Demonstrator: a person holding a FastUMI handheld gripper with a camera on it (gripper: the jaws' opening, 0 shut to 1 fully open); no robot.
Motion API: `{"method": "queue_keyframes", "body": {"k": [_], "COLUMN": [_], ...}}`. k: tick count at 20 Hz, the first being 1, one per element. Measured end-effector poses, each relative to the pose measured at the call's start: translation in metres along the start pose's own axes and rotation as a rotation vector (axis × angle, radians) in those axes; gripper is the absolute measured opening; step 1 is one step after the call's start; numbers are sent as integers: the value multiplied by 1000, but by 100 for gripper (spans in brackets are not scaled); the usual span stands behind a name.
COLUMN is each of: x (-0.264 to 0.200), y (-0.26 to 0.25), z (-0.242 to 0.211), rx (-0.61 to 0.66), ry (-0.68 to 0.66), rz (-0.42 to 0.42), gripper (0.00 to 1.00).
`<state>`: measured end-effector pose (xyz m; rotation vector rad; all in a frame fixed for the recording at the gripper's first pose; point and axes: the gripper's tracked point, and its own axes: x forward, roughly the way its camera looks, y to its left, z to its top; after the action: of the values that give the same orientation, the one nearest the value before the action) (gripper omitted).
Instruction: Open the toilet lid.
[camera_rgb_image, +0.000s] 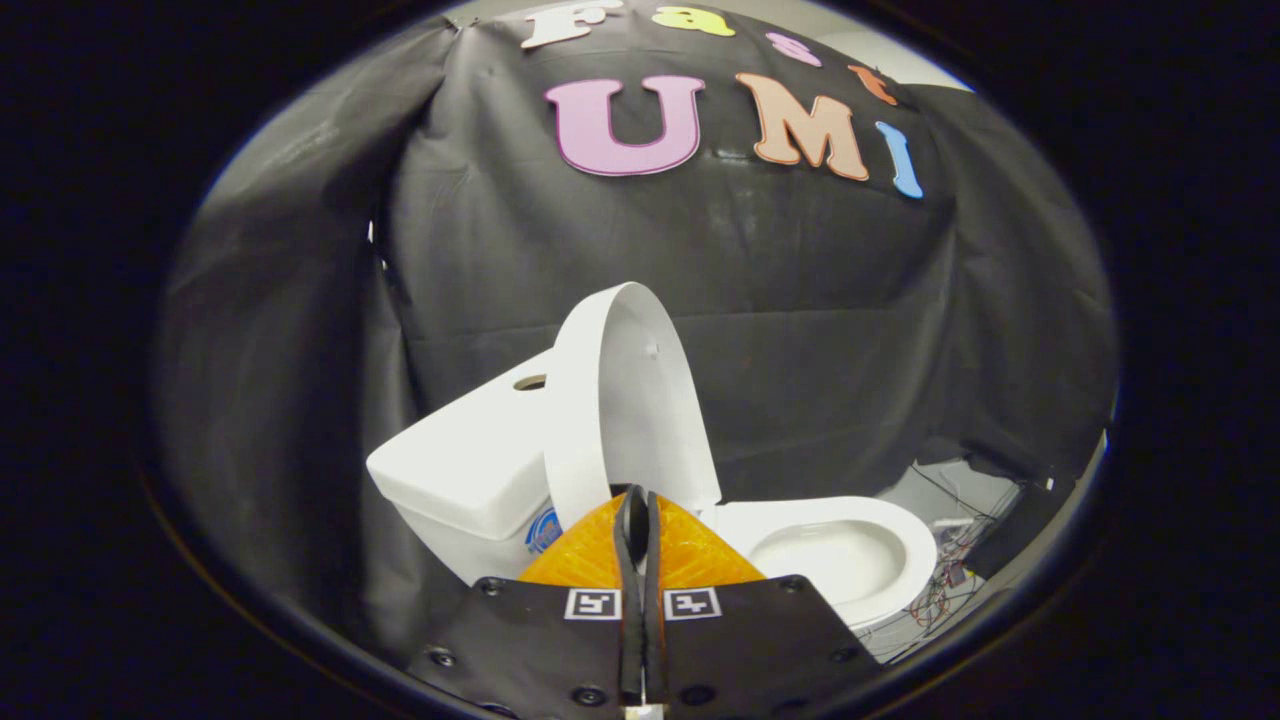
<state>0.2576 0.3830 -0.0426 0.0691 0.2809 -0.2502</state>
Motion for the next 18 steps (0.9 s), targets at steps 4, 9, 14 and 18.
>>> {"method": "queue_keyframes", "body": {"k": [4, 9, 14, 18], "x": [2, -8, -1, -9], "y": [5, -17, 3, -8], "z": [0, 1, -8, -28], "rx": [-6, -88, -102, -158], "ry": [-9, -46, -12, 39], "rz": [-18, -143, -1, -1], "gripper": [1, 41, 94, 95]}}
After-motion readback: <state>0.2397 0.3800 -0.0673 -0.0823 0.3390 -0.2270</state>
